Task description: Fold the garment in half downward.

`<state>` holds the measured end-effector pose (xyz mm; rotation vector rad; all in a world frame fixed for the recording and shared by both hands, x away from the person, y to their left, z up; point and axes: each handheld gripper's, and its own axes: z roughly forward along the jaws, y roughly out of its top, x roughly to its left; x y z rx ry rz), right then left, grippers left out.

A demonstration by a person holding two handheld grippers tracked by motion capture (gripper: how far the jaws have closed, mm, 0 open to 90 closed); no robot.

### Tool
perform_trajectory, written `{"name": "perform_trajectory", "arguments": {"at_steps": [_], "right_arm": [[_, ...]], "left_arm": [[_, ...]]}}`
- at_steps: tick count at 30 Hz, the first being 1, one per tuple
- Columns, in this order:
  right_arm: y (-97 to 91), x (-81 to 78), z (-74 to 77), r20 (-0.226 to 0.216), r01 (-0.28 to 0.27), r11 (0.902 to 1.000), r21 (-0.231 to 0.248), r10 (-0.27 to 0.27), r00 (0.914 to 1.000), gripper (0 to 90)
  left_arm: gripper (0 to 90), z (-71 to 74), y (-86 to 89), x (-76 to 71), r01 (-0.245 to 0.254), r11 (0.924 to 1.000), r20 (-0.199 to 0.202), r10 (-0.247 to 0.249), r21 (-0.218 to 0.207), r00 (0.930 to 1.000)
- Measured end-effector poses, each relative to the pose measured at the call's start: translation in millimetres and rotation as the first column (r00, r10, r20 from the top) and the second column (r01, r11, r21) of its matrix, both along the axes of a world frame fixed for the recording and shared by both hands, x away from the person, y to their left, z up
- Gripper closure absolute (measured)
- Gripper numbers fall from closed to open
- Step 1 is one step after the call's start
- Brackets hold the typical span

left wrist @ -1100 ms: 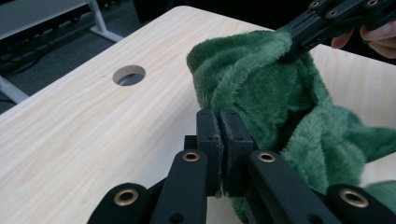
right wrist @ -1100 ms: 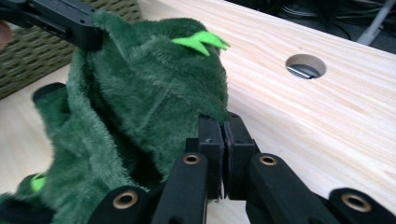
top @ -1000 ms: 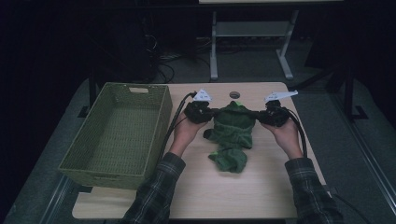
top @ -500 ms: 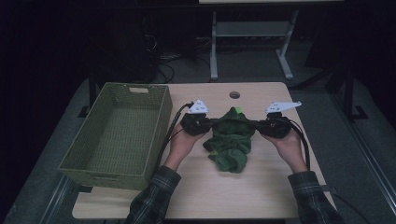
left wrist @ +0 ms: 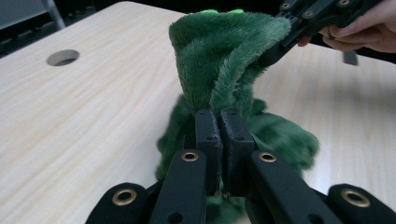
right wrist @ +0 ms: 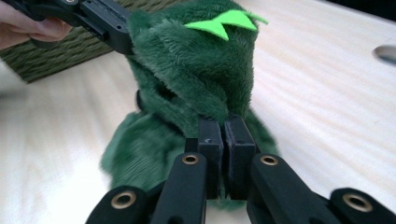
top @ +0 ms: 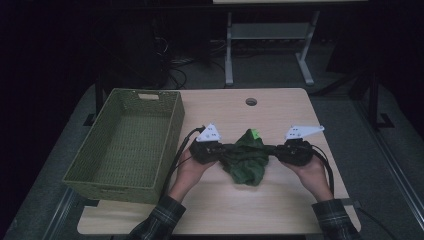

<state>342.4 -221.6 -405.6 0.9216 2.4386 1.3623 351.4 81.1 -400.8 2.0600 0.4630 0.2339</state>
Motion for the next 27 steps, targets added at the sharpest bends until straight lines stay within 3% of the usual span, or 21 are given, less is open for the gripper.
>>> {"name": "perform_trajectory", "arguments": {"at_steps": [8, 19, 27], "right_arm": [[2.9, -24.4, -5.9, 0.007, -0.020, 0.9998, -0.003, 0.020, 0.9998, 86.5], [4.1, -47.6, -25.6, -0.057, -0.053, 0.9986, -0.005, 0.052, 0.9970, 86.2], [8.4, -54.6, -38.6, -0.090, -0.070, 0.9969, -0.037, 0.066, 0.9938, 85.8]], "left_arm": [[86.6, -11.2, 2.9, -22.0, 0.042, 0.9991, -0.001, -0.042, 0.009, 0.9991], [86.5, -36.9, 8.5, -39.0, 0.077, 0.9957, -0.046, -0.075, 0.051, 0.9961], [86.4, -56.9, 1.5, -44.6, 0.118, 0.9854, -0.075, -0.109, 0.123, 0.9912]]}}
